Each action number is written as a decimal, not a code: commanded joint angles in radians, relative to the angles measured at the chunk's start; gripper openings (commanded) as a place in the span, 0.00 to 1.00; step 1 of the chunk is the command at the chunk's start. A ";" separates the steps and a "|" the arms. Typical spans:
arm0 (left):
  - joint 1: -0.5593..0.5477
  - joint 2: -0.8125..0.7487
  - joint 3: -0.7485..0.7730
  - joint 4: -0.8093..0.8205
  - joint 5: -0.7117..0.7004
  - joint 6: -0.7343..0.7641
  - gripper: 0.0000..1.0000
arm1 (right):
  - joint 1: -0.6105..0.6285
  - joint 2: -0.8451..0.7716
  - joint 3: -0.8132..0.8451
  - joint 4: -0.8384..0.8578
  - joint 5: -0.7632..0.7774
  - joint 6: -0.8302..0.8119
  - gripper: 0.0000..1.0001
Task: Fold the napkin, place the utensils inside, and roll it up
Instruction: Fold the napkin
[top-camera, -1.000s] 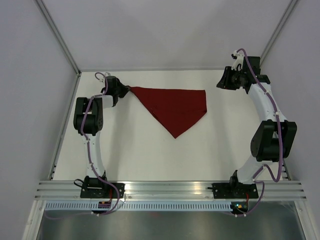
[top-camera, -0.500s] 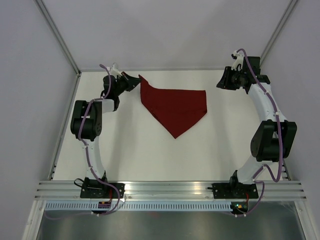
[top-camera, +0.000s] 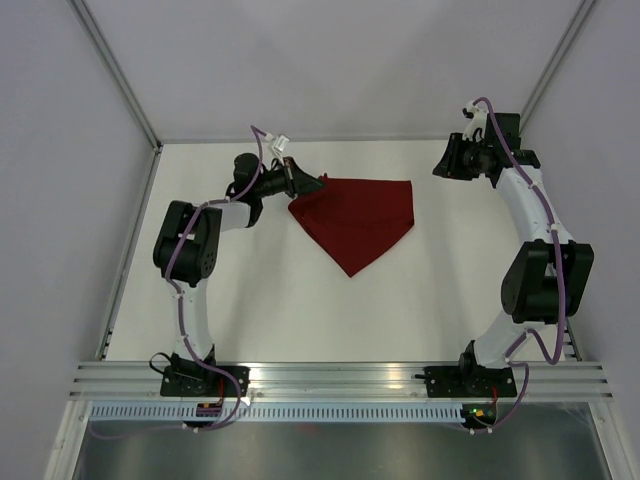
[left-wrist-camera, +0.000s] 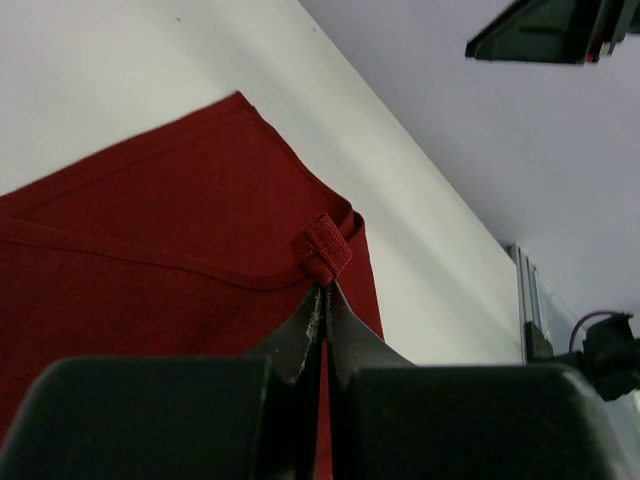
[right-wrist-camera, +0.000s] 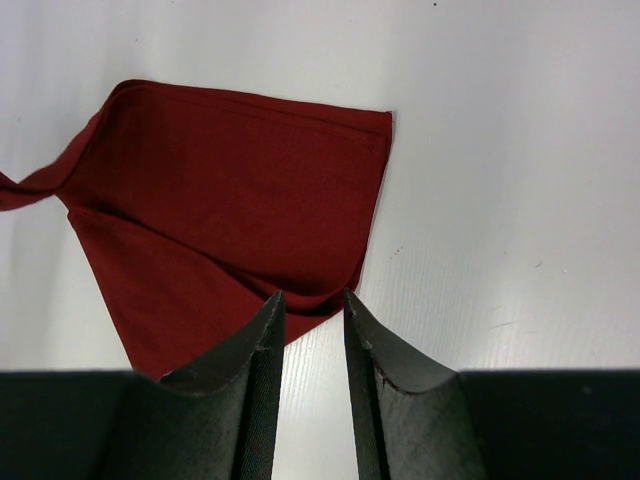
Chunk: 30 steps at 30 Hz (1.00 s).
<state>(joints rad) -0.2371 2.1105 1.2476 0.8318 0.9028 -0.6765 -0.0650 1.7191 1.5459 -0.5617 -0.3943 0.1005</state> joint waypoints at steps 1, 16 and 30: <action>-0.040 -0.087 0.007 -0.103 0.097 0.228 0.02 | 0.010 -0.015 0.020 -0.009 0.005 0.002 0.35; -0.194 -0.221 -0.010 -0.523 -0.021 0.710 0.02 | 0.017 -0.026 0.014 -0.006 0.008 -0.002 0.36; -0.327 -0.257 -0.033 -0.686 -0.208 0.957 0.02 | 0.022 -0.027 0.013 -0.007 0.012 -0.004 0.36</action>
<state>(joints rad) -0.5522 1.9076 1.2274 0.1619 0.7406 0.1650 -0.0494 1.7191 1.5459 -0.5621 -0.3912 0.1001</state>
